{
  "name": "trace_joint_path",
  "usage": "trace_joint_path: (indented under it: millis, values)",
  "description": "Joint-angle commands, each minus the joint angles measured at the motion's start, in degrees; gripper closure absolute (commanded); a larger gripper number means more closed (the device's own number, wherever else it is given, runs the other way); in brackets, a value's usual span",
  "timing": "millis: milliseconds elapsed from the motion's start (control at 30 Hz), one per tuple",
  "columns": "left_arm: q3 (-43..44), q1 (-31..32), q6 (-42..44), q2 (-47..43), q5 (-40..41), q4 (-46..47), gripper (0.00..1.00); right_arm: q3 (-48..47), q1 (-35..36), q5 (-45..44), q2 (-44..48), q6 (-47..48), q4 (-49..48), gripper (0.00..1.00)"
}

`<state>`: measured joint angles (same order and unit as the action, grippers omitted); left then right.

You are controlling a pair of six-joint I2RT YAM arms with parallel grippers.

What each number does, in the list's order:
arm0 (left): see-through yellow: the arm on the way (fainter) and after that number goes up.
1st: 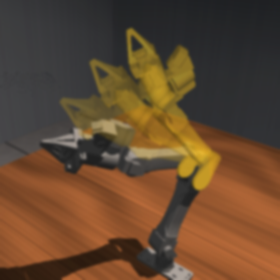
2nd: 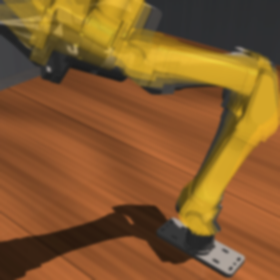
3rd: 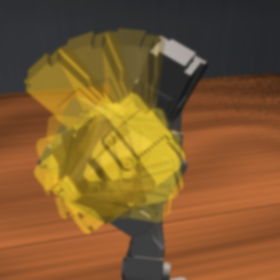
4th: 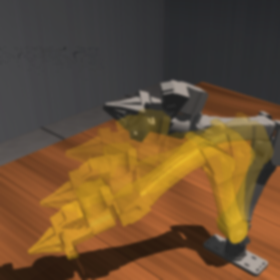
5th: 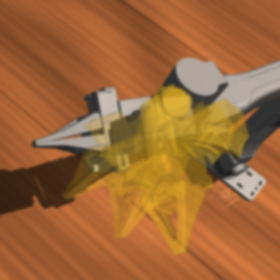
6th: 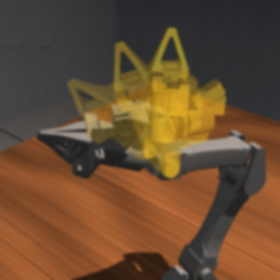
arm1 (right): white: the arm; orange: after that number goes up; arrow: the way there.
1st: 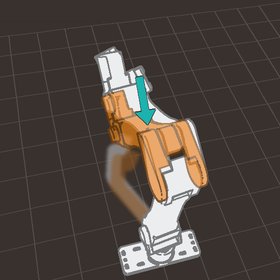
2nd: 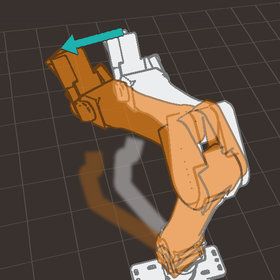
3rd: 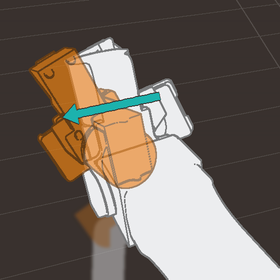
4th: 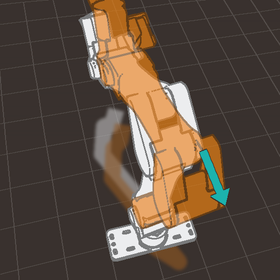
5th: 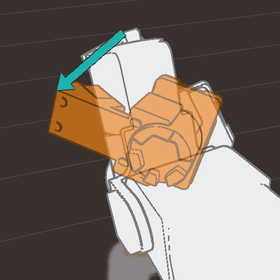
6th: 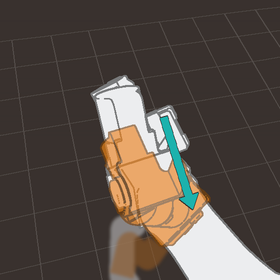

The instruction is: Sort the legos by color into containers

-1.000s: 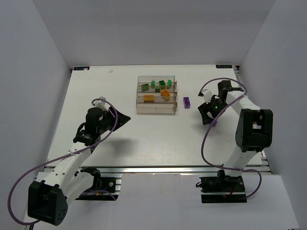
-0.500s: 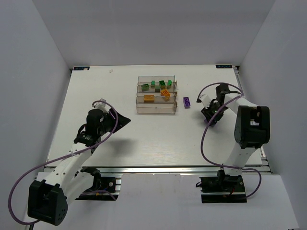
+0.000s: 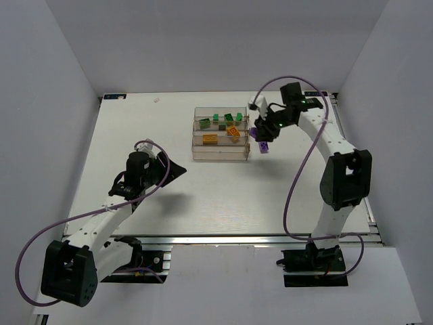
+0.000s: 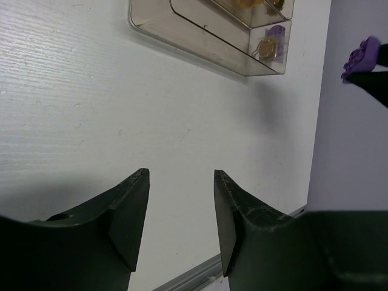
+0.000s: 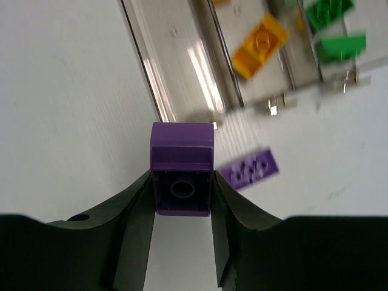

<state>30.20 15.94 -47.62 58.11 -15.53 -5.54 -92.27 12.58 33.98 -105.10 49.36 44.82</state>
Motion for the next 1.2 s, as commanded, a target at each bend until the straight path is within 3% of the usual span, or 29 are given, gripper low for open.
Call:
trace_joint_path:
  millis: [0,167,433,633,733,800,833,867,1033,1067,1133,1167]
  values:
    - [2.5,0.2,0.7,-0.4,-0.6,1.3,0.43,-7.5,4.6,3.6,-4.8,-1.9,0.2,0.91]
    - [1.5,0.2,-0.3,-1.6,-0.1,1.3,0.44,-11.6,9.1,-1.4,-10.0,-3.3,-2.9,0.79]
    - [0.7,0.2,-0.5,-4.2,1.4,-0.9,0.43,-19.3,10.7,-4.7,-18.6,-5.0,-3.2,0.37]
    - [0.6,0.2,-0.5,-3.7,1.1,-0.3,0.43,-19.5,10.1,-3.5,-15.6,-8.5,-4.6,0.34]
    - [1.0,0.2,-0.5,-3.0,1.0,-0.3,0.43,-17.7,8.3,-5.6,-11.2,-16.1,-7.3,0.4]
    - [1.1,0.2,-0.4,-3.0,0.9,-0.3,0.43,-14.4,7.6,-8.5,-9.3,-21.1,-11.3,0.63]
    - [1.0,0.2,-0.4,-3.0,1.1,-0.3,0.43,-13.1,7.4,-14.1,-8.4,-27.5,-12.9,0.78]
    - [0.9,0.2,-0.4,-3.0,1.1,-0.3,0.43,-11.6,6.3,-17.7,-7.0,-30.8,-14.5,1.0]
    - [0.1,0.2,-0.5,-3.1,1.0,0.4,0.43,-4.5,3.0,-23.9,-5.6,-37.8,-15.0,1.0]
    - [0.1,0.2,-0.5,-3.0,0.9,0.4,0.43,-3.6,2.5,-24.0,-5.6,-38.5,-15.0,0.94]
    - [0.4,0.2,-0.5,-2.8,1.0,0.4,0.43,-1.9,1.4,-24.0,-5.8,-39.6,-15.2,0.64]
    - [0.4,0.2,-0.5,-2.8,1.0,0.4,0.43,-1.4,1.0,-23.5,-6.0,-39.7,-15.2,0.26]
